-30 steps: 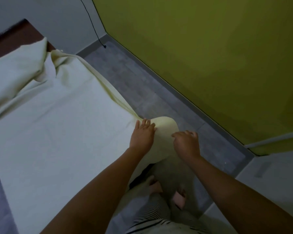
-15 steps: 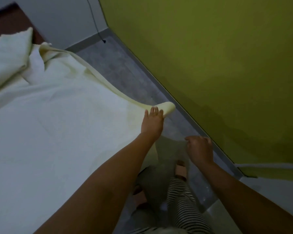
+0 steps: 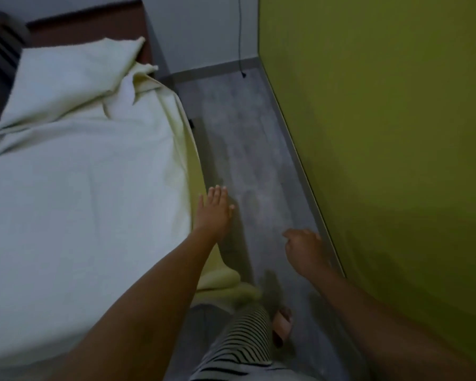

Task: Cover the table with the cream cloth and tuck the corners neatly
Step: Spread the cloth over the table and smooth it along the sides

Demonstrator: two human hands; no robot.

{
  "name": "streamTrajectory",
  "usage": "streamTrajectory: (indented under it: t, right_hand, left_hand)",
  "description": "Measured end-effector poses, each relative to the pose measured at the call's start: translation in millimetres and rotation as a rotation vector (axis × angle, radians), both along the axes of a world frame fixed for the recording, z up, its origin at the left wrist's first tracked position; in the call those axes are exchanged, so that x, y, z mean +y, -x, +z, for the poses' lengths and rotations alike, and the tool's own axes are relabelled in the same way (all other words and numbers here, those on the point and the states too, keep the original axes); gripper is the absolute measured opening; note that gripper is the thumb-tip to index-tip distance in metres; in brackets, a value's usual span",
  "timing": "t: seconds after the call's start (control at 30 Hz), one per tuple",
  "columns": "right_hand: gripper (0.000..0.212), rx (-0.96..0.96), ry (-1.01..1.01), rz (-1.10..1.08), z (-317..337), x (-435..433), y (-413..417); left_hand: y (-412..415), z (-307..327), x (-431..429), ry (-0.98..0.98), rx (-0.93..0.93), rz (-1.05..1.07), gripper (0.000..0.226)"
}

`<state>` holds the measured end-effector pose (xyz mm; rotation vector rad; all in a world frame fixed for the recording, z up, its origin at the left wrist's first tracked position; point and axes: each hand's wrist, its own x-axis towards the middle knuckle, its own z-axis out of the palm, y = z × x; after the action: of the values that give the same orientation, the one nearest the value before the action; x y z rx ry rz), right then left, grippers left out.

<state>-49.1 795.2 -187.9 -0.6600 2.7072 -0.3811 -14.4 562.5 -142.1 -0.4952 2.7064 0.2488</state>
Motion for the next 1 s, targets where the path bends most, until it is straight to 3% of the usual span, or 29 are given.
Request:
streamTrajectory:
  t: [0.37, 1.0]
  right_hand:
    - [0.044, 0.016, -0.134, 0.365, 39, -91, 148]
    - [0.052, 0.095, -0.082, 0.605, 85, -335, 398]
  left_hand:
    - [73, -1, -60, 0.047, 0.020, 0.266, 0.058]
    - [280, 59, -264, 0.173, 0.138, 0.513, 0.058]
